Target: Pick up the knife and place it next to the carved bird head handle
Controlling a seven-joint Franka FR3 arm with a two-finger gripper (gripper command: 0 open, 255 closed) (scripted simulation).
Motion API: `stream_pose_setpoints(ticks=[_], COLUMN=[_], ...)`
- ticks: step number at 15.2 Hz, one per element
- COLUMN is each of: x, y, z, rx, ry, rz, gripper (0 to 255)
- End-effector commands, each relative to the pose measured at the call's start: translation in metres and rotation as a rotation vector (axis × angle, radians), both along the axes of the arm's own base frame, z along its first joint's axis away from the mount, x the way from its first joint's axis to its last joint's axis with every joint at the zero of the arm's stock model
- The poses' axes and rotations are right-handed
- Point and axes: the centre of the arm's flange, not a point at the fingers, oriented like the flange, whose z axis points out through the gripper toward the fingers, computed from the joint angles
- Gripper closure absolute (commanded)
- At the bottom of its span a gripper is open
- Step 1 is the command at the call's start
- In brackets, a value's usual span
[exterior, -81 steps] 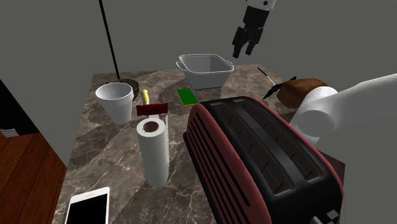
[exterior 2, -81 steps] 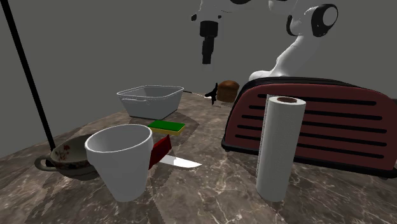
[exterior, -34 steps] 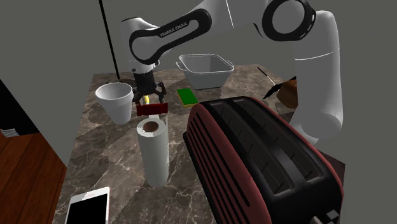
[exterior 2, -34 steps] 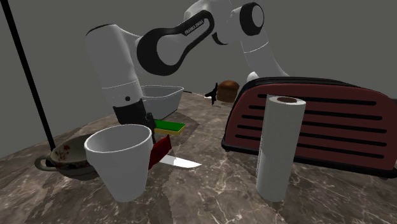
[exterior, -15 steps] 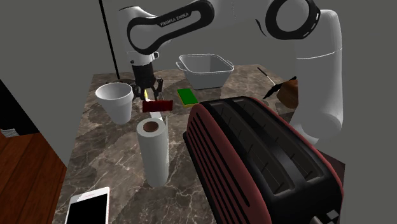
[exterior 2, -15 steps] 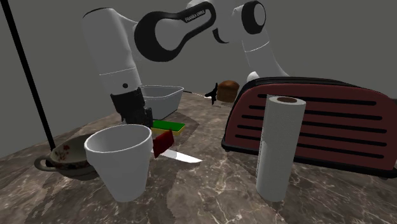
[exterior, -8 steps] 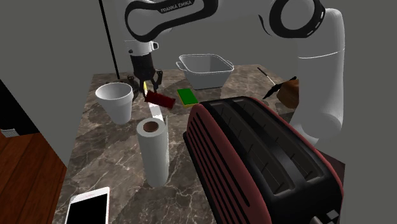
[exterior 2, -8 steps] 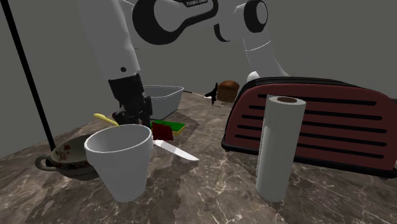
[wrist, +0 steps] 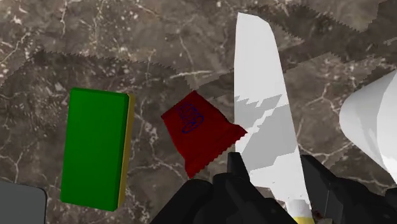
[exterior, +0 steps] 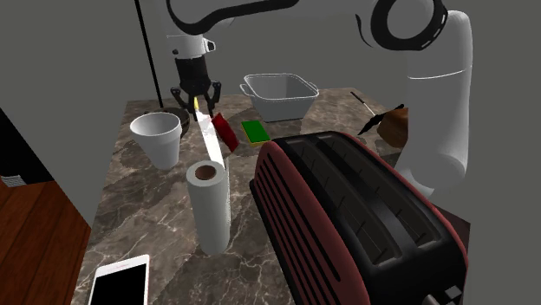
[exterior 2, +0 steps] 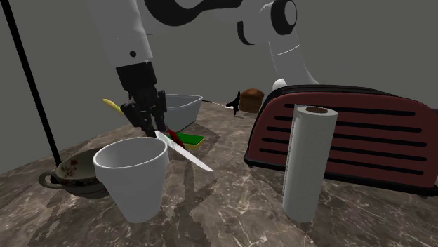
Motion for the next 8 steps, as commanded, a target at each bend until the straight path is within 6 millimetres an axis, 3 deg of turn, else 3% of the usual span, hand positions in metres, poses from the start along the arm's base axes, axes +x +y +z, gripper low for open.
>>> stream_pose_setpoints(ticks=[1, 8], x=[0.001, 0.001], y=[0.0, 0.0], z=[0.01, 0.046], rx=[0.0, 0.0], ry=[0.0, 0.0], rz=[0.0, 0.0], gripper=[255, 255])
